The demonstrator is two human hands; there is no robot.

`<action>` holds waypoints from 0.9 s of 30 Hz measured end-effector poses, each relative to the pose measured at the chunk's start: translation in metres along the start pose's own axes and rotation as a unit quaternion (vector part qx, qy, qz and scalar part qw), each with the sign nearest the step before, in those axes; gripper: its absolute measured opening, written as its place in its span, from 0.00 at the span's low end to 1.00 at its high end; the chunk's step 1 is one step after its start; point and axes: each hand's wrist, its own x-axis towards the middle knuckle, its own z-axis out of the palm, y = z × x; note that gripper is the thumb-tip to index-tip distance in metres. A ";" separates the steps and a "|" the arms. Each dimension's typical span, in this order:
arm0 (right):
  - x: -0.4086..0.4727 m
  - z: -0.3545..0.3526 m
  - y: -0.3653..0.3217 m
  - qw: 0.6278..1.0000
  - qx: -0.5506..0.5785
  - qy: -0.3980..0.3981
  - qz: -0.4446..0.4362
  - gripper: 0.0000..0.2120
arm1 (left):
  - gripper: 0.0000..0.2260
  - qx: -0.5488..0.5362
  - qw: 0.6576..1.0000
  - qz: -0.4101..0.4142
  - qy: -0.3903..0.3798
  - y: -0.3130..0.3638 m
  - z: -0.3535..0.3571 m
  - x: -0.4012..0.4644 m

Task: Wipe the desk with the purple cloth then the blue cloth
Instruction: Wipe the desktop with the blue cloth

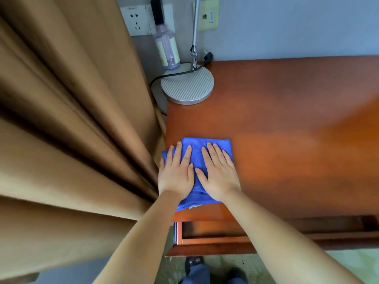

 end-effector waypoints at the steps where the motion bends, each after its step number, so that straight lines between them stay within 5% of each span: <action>1: -0.009 0.000 -0.001 1.000 0.005 0.002 0.006 0.32 | 0.32 0.000 1.000 0.007 -0.004 0.001 0.000 -0.008; 8: -0.032 0.000 -0.002 1.000 0.007 -0.013 0.000 0.31 | 0.32 -0.014 0.999 0.013 -0.026 0.003 0.000 -0.030; 27: 0.081 -0.004 0.019 1.000 -0.003 -0.025 -0.010 0.36 | 0.24 0.009 1.000 0.004 0.003 -0.005 -0.016 0.081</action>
